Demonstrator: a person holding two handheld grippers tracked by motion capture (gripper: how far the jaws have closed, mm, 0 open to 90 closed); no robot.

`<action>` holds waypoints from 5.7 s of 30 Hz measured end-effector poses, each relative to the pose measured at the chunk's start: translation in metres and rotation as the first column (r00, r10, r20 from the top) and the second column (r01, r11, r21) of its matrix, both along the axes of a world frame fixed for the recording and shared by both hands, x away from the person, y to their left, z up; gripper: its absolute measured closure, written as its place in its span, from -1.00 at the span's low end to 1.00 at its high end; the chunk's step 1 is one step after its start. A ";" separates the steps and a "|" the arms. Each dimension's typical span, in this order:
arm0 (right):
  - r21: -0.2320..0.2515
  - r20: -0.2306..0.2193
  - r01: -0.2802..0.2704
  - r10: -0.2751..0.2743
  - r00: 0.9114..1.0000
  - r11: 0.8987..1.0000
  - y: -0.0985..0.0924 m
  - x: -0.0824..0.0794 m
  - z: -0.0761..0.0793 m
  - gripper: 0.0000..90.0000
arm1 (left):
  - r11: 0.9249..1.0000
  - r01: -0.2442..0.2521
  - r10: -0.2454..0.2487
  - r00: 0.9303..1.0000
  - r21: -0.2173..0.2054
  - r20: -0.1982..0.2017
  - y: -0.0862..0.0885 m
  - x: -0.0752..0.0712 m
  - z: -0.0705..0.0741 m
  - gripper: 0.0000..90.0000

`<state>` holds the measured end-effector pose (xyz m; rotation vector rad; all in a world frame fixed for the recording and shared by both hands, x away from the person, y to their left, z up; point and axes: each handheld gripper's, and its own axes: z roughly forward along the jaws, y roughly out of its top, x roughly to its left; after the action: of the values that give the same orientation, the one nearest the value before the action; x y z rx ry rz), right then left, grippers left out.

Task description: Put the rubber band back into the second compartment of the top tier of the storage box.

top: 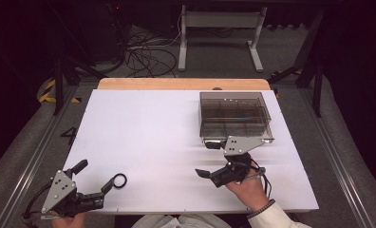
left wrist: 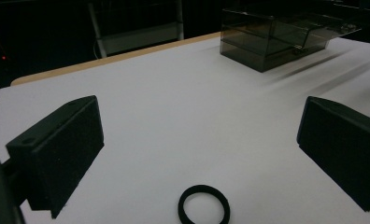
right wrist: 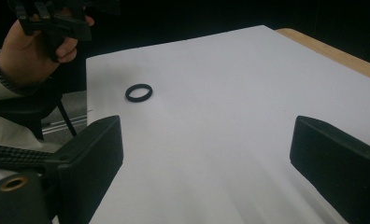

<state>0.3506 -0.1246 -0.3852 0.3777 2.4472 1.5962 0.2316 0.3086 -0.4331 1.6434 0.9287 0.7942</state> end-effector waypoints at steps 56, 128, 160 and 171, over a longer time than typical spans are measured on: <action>0.015 -0.091 -0.183 0.184 0.979 0.983 0.134 0.026 -0.038 -0.59 | 1.000 0.003 -0.003 1.000 -0.009 0.019 0.004 0.000 0.001 -0.97; -0.222 -0.144 -0.165 0.136 0.980 0.961 0.240 0.022 -0.096 0.57 | 0.999 -0.035 0.035 0.999 -0.011 0.015 0.008 -0.010 -0.001 -0.96; -0.176 -0.071 -0.096 0.085 0.994 0.980 0.202 0.017 -0.052 0.99 | 0.999 -0.032 0.032 0.999 -0.013 0.017 0.008 -0.007 0.000 -0.96; -0.134 -0.023 -0.059 0.056 0.998 0.989 0.174 0.013 -0.033 0.99 | 1.000 -0.027 0.027 1.000 -0.013 0.016 0.006 -0.005 0.000 -0.96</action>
<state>0.3636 0.0496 -0.4186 0.3048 2.5848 1.4443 0.2264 0.3142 -0.4333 1.6144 0.9449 0.8170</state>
